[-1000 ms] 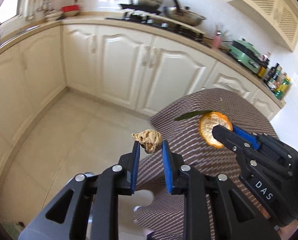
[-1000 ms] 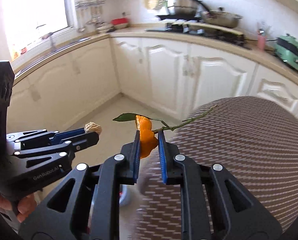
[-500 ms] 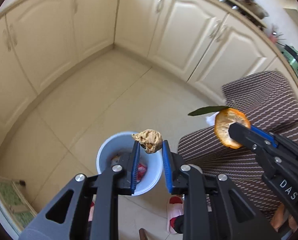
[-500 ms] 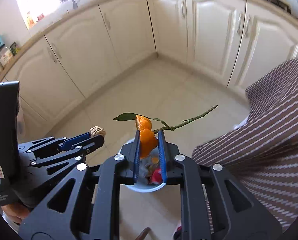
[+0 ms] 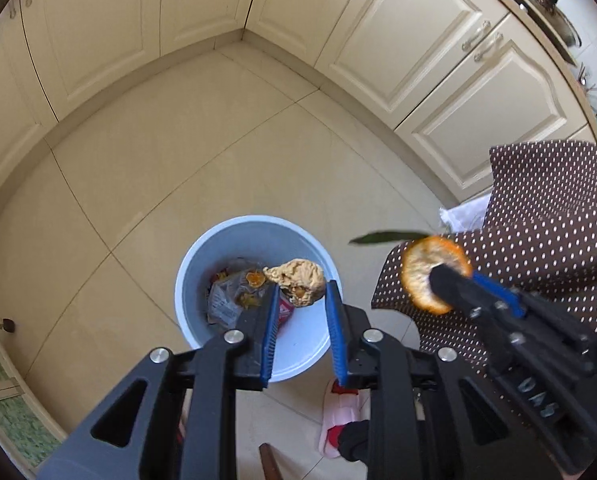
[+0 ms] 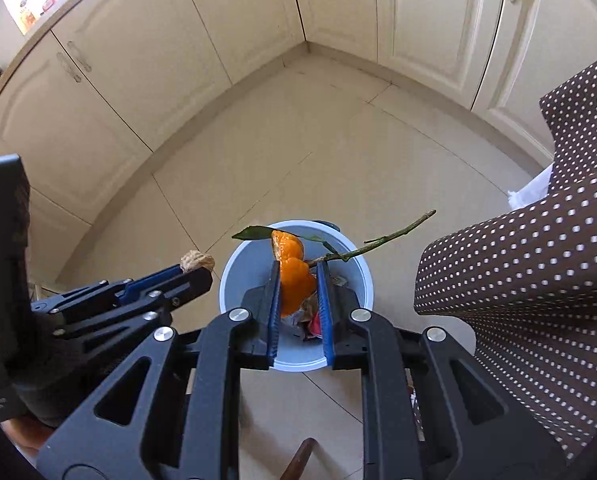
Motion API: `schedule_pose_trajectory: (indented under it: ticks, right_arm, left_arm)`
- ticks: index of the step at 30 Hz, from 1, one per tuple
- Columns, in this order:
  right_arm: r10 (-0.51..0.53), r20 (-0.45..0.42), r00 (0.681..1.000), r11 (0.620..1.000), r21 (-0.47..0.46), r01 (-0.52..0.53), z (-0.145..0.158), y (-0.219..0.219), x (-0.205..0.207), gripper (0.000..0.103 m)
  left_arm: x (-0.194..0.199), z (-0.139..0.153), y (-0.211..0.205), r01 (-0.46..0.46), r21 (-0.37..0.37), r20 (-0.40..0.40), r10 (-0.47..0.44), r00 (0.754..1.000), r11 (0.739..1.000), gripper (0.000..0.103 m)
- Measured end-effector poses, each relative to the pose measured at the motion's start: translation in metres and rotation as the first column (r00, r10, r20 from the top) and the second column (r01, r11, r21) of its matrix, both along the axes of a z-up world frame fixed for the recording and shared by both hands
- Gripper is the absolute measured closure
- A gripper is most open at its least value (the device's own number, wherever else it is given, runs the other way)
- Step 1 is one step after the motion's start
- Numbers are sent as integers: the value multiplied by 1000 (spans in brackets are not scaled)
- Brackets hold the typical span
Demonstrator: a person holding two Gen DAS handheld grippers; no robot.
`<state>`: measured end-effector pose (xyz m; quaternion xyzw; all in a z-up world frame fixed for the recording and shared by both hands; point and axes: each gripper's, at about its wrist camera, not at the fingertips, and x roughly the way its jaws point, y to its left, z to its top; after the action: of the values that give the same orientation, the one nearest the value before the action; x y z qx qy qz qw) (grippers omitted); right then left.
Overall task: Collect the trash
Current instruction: 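Carry both peels over the bucket and open both grippers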
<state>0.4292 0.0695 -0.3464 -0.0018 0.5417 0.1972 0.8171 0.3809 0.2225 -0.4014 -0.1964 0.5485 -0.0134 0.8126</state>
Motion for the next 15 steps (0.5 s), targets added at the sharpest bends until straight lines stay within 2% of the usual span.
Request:
schedule_pose_trajectory:
  ticks: [2, 4, 5, 15]
  right_arm:
    - [-3, -15, 1000, 1000, 5, 3, -7, 2, 4, 86]
    - [-5, -24, 1000, 1000, 2, 5, -13, 3, 5, 86]
    - [-4, -33, 999, 1000, 4, 5, -17, 4, 6, 86]
    - [2, -56, 998, 1000, 6, -2, -29, 8, 13, 86]
  left_arm:
    - [2, -5, 2, 1, -12, -10, -1, 1000, 1000, 77]
    - [3, -8, 2, -1, -15, -12, 0, 1000, 1000, 60]
    - [3, -8, 2, -2, -9, -12, 2, 1000, 1000, 57]
    - [1, -15, 16, -35, -7, -39, 34, 999, 999, 55]
